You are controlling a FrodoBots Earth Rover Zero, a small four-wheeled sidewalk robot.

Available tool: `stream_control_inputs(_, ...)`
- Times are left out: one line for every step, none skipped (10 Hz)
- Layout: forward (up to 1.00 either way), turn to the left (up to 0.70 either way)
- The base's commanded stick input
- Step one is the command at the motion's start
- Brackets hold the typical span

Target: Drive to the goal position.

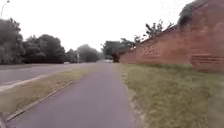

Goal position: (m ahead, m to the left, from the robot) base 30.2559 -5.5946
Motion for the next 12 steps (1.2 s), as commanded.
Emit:
stream_control_inputs(1.00, 0.00)
stream_control_inputs(1.00, 0.00)
stream_control_inputs(1.00, 0.00)
stream_control_inputs(1.00, 0.00)
stream_control_inputs(1.00, 0.00)
stream_control_inputs(1.00, 0.00)
stream_control_inputs(1.00, 0.00)
stream_control_inputs(1.00, 0.00)
stream_control_inputs(1.00, 0.00)
stream_control_inputs(1.00, 0.00)
stream_control_inputs(1.00, 0.00)
stream_control_inputs(1.00, 0.00)
